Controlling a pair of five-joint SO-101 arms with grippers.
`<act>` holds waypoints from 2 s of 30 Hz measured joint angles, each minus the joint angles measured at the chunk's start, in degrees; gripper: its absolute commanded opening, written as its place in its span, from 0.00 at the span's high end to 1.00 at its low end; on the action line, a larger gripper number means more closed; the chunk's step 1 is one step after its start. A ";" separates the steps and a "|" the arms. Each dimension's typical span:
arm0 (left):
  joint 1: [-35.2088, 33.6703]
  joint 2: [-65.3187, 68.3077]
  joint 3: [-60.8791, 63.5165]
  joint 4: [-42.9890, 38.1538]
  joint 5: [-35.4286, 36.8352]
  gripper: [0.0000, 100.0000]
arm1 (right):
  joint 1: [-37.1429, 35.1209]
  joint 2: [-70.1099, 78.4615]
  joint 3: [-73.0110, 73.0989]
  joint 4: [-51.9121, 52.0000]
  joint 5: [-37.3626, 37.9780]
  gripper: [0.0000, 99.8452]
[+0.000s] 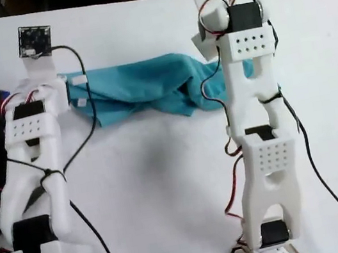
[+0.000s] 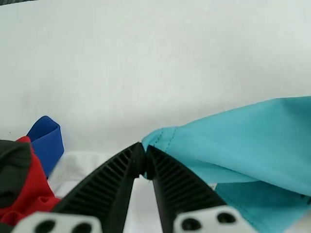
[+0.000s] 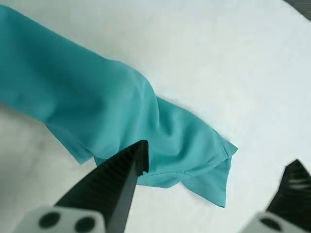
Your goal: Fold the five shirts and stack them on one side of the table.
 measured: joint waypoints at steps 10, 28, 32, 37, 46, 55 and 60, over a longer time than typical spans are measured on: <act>0.00 0.00 0.00 0.00 0.00 0.97 | -8.53 -9.93 24.09 0.00 0.00 0.68; 0.00 0.00 0.00 0.00 0.00 0.97 | -12.66 -8.62 59.69 -25.23 0.00 0.69; 0.00 0.00 0.00 0.00 0.00 0.97 | -13.10 -8.53 58.73 -24.70 -2.46 0.69; 0.00 0.00 0.00 0.00 0.00 0.97 | -12.57 -8.62 55.03 -23.74 -2.73 0.69; 0.00 0.00 0.00 0.00 0.00 0.97 | -4.66 -2.64 51.25 -27.87 -0.88 0.70; 0.00 0.00 0.00 0.00 0.00 0.97 | 5.71 8.79 30.33 -29.27 -0.62 0.83; 0.00 0.00 0.00 0.00 0.00 0.97 | 9.58 13.10 15.65 -23.56 -0.62 0.83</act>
